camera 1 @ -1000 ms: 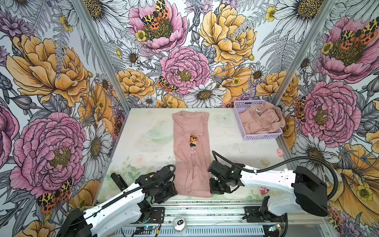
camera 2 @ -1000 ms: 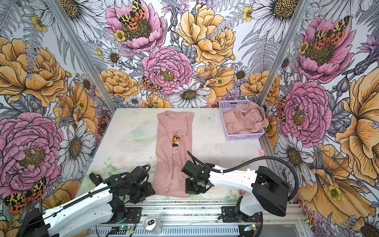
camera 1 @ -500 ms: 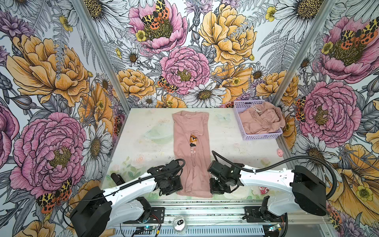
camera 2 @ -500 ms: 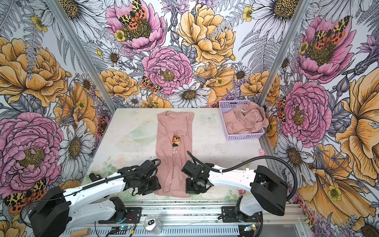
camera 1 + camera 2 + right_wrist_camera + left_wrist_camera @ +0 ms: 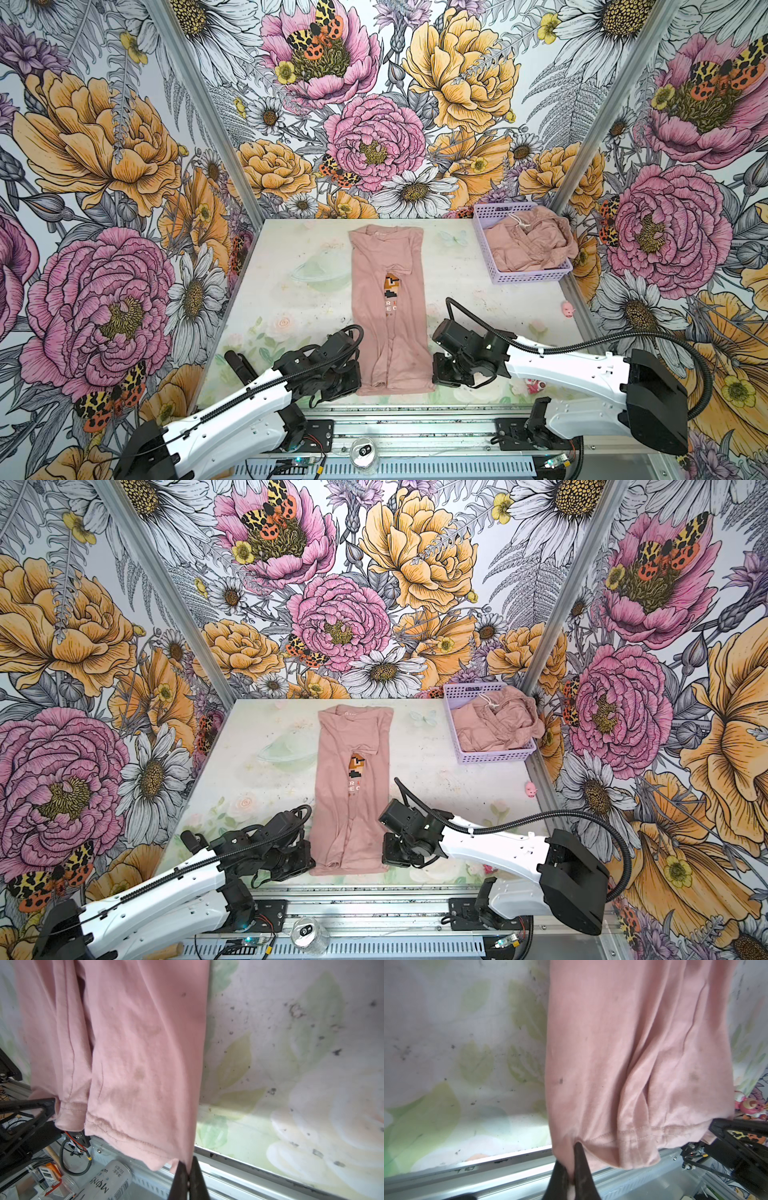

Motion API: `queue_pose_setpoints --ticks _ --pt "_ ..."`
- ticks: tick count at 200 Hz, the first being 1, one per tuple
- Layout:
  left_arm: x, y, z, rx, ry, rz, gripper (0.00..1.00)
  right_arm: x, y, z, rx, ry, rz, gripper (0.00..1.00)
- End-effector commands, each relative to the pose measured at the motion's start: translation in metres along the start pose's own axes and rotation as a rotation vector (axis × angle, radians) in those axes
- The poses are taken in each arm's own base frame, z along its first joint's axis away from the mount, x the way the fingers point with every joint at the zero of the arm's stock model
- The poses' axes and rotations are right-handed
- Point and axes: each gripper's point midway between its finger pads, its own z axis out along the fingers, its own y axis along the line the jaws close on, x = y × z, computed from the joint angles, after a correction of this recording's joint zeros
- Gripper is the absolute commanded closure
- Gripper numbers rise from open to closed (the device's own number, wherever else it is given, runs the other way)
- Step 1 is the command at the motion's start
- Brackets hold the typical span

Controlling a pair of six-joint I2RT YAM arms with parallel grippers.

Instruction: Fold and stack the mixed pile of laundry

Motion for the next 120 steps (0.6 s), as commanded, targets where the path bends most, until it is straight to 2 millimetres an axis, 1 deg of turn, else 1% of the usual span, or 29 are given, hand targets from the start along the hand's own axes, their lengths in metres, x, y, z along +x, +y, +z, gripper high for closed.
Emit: queue_pose_setpoints --ticks 1,12,28,35,50,52,53,55,58,64,77,90,95,104,120 --pt "0.007 0.001 -0.016 -0.031 0.002 0.000 1.00 -0.005 0.003 -0.007 -0.004 -0.028 0.015 1.00" --pt "0.011 0.006 -0.017 -0.072 0.002 0.023 1.00 -0.001 -0.002 -0.003 0.013 -0.012 0.017 1.00" --pt "0.027 0.028 -0.001 -0.142 0.053 0.004 1.00 0.010 -0.019 0.011 0.066 0.034 0.028 1.00" --pt "0.032 0.034 0.006 -0.147 0.072 -0.006 1.00 0.013 -0.023 0.015 0.083 0.050 0.021 1.00" --pt "0.036 0.035 0.010 -0.132 0.073 -0.008 1.00 0.017 -0.022 0.017 0.091 0.076 0.002 1.00" --pt "0.036 0.035 0.010 -0.129 0.071 -0.007 0.94 0.018 -0.022 0.016 0.091 0.077 -0.002 0.98" --pt "0.036 0.035 0.010 -0.129 0.072 -0.007 0.93 0.018 -0.021 0.016 0.091 0.076 -0.003 0.96" --pt "0.036 0.035 0.010 -0.126 0.071 -0.007 0.86 0.017 -0.021 0.015 0.094 0.076 -0.003 0.92" --pt "0.036 0.034 0.010 -0.122 0.070 -0.008 0.79 0.017 -0.020 0.014 0.095 0.074 -0.006 0.88" --pt "0.037 0.034 0.010 -0.113 0.073 -0.011 0.71 0.018 -0.019 0.010 0.101 0.072 -0.015 0.80" --pt "0.041 0.033 0.008 -0.088 0.083 -0.022 0.65 0.018 -0.015 0.000 0.119 0.072 -0.032 0.70" --pt "0.041 0.029 0.004 -0.057 0.074 -0.036 0.54 0.017 -0.007 -0.014 0.146 0.063 -0.068 0.66" --pt "0.040 0.027 0.002 -0.043 0.065 -0.043 0.51 0.016 -0.003 -0.019 0.152 0.060 -0.084 0.65" --pt "0.036 0.023 -0.002 -0.017 0.042 -0.045 0.49 0.014 0.006 -0.025 0.155 0.056 -0.111 0.63" --pt "0.028 0.019 -0.007 -0.001 0.007 -0.057 0.47 0.008 0.031 -0.031 0.119 0.045 -0.158 0.61"
